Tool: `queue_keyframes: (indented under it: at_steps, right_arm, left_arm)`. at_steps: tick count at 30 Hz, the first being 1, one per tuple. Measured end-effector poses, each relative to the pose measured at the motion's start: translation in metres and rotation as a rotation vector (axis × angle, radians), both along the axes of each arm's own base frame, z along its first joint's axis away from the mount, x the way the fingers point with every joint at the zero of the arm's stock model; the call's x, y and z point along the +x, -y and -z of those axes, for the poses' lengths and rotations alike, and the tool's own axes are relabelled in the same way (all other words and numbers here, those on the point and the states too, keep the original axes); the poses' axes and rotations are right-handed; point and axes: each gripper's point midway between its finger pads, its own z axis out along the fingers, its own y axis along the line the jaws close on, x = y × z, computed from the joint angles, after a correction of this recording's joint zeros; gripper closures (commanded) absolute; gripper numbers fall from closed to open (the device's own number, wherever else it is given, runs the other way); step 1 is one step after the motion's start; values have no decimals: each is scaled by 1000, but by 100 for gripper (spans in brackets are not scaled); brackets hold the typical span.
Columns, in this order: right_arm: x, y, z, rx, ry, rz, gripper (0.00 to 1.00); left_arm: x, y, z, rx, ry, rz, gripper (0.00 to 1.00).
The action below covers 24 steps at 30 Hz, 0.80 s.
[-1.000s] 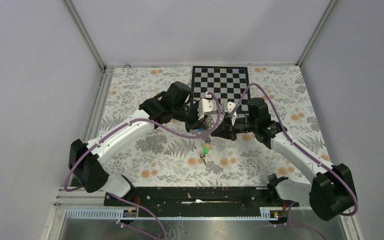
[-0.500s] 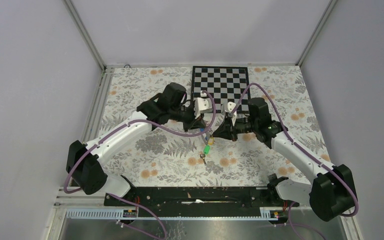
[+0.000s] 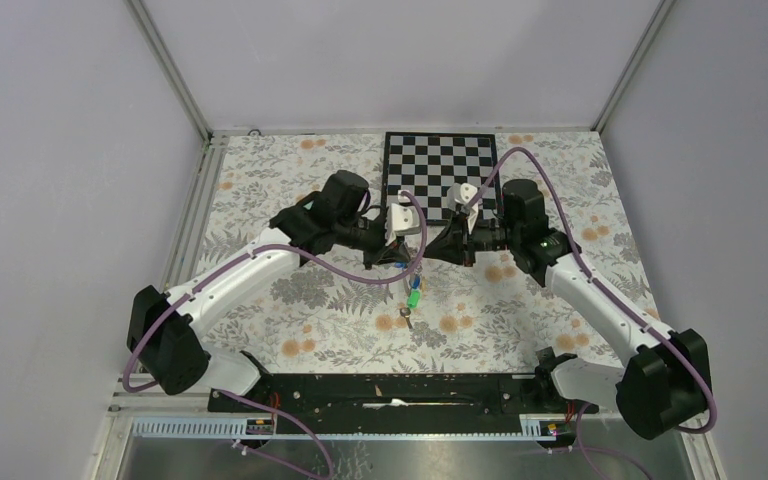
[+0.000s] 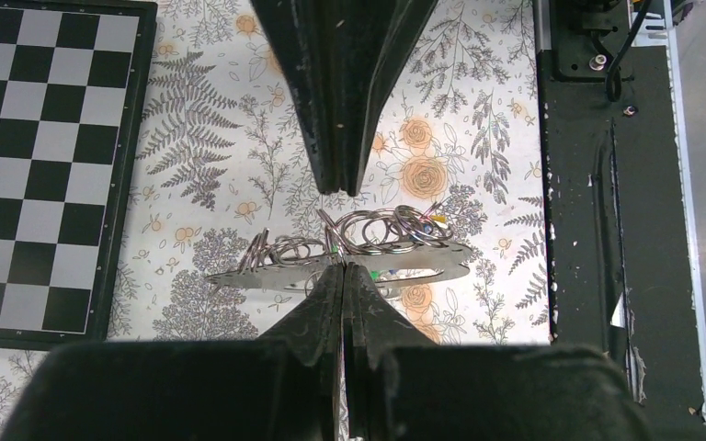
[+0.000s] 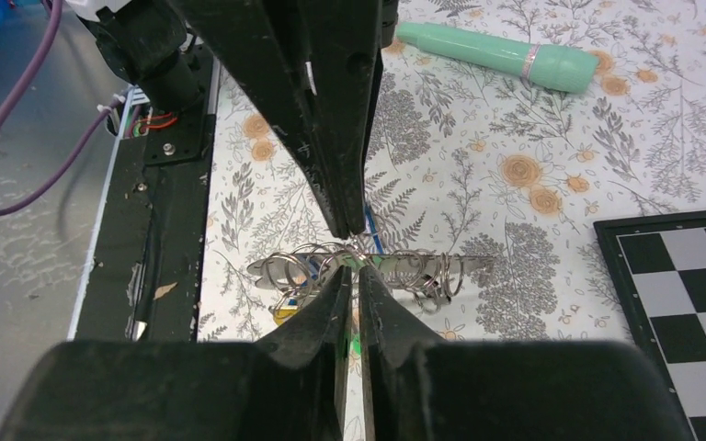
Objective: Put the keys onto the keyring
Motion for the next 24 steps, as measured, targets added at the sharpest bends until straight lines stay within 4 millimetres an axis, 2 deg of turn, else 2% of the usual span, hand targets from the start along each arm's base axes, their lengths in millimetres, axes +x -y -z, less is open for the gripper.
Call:
queue_keyframes:
  at_steps: [5,13,24]
  right_arm:
    - [3,-4,4,10,-59,-4,87]
    - [7,-11,-4,23,-67,-11,86]
    - [8,-17,9,5,-111,-23,88]
  left_arm:
    - [-1,0,1,-2,-1,8,100]
    - [-2,0,2,0,-3,12,100]
    - [-3,1,2,0,1,18,100]
